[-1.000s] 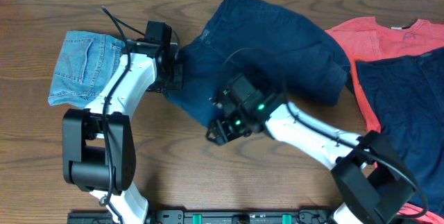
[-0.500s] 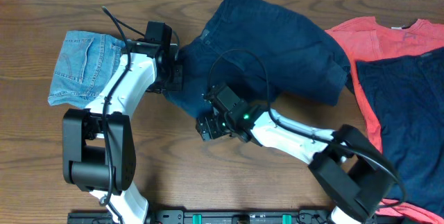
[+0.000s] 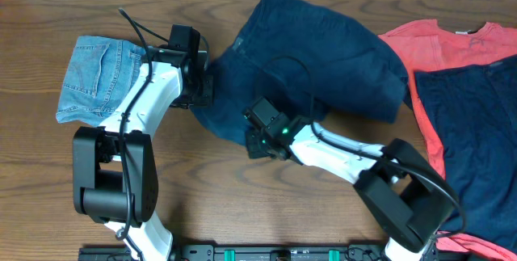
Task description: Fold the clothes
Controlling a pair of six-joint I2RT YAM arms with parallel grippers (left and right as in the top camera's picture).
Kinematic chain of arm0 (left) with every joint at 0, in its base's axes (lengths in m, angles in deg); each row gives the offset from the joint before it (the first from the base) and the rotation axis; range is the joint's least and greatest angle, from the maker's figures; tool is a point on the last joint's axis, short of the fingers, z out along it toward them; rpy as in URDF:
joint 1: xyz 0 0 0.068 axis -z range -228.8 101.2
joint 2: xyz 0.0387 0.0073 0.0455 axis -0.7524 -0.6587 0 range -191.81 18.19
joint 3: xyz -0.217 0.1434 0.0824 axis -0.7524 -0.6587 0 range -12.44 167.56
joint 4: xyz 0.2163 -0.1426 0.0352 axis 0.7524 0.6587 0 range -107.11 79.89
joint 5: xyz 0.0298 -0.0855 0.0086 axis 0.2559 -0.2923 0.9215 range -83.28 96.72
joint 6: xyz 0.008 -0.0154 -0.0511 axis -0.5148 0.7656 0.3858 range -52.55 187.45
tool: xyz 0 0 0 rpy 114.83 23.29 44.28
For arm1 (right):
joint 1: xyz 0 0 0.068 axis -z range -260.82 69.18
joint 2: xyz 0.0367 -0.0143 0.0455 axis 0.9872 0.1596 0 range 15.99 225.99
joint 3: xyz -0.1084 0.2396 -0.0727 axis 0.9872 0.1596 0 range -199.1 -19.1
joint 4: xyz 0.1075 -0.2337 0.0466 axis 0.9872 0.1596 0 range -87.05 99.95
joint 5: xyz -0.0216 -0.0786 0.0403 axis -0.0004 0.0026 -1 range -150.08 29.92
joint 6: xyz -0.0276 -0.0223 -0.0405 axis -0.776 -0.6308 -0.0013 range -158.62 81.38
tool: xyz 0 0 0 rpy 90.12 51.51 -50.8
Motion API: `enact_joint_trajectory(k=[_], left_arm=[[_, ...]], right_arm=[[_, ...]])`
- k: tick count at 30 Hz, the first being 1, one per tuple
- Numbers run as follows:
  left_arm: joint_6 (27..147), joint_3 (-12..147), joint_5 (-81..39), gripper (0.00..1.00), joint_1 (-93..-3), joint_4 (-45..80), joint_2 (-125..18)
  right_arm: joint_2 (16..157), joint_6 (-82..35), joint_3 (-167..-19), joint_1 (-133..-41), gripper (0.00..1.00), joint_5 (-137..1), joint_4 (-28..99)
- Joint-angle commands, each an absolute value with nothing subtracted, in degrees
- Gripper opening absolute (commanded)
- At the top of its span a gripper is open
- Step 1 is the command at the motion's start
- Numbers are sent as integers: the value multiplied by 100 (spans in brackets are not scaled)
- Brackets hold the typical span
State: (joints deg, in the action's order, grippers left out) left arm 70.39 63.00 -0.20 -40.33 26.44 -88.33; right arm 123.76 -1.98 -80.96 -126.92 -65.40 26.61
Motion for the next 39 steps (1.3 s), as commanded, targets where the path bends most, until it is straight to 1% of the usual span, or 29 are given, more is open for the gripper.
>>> enact_joint_trajectory(k=[1,7,8,9,11,12,13,14,15,20,23,25,27,28,30,32,33,35,36,38,39], left_arm=[[7004,6311,-31,35,-4042,2664,-8859],[7009,6311,-35,35,-4042,2699,-8859],[7011,6311,-61,35,-4040,2708,-8859],[7009,6311,-123,35,-4042,2712,-8859],[7006,6311,-306,35,-4042,2714,-8859],[7006,6311,-372,35,-4042,2714,-8859],[7006,6311,-444,35,-4040,2716,-8859],[7006,6311,-485,35,-4042,2721,-8859],[7006,6311,-485,35,-4042,2736,-8859],[7004,6311,-483,36,-4042,2871,-8859],[7004,6311,-483,36,-4040,3000,-8859],[7004,6311,-485,36,-4040,3077,-8859],[7004,6311,-485,36,-4040,3162,-8859],[7004,6309,-488,36,-4035,3210,-8859],[7002,6309,-612,36,-4029,3320,-8859],[7002,6309,-857,36,-4024,3359,-8859],[7000,6309,-984,37,-4018,3357,-8859],[6978,6309,-1067,41,-3985,3346,-8859],[6941,6304,-1062,42,-3957,3339,-8859],[6842,6278,-1062,43,-3902,3320,-8861],[6764,6248,-1060,43,-3867,3309,-8861]], right_arm=[[11888,-948,-8468,-12509,1,-6197,3593],[11294,-3031,-9751,-12358,2,-6260,6021],[11241,-3415,-10011,-12360,5,-6267,6390],[11204,-3767,-10243,-12367,10,-6267,6705],[11167,-4305,-10568,-12369,38,-6192,7127],[11165,-4414,-10678,-12369,63,-6074,7254],[11165,-4403,-10761,-12367,74,-5873,7330],[11167,-4370,-10791,-12354,81,-5751,7341],[11167,-4252,-10791,-12330,86,-5666,7317],[11228,-3133,-10704,-12006,88,-5648,7345],[11232,-2851,-10452,-11746,83,-6000,7446],[11235,-2854,-10136,-11611,76,-6573,7437],[11235,-2856,-9716,-11558,74,-7069,7337],[11235,-2825,-9460,-11560,75,-7224,7247],[11235,-2484,-8966,-11560,82,-7279,6996],[11235,-2108,-8525,-11560,83,-7408,6580],[11235,-2010,-8332,-11560,87,-7585,6307],[11235,-1621,-8031,-11556,94,-7888,5787],[11235,-1317,-7902,-11556,94,-7965,5551],[11235,-674,-7692,-11554,88,-7989,5149],[11235,-489,-7596,-11552,80,-7987,4834]])
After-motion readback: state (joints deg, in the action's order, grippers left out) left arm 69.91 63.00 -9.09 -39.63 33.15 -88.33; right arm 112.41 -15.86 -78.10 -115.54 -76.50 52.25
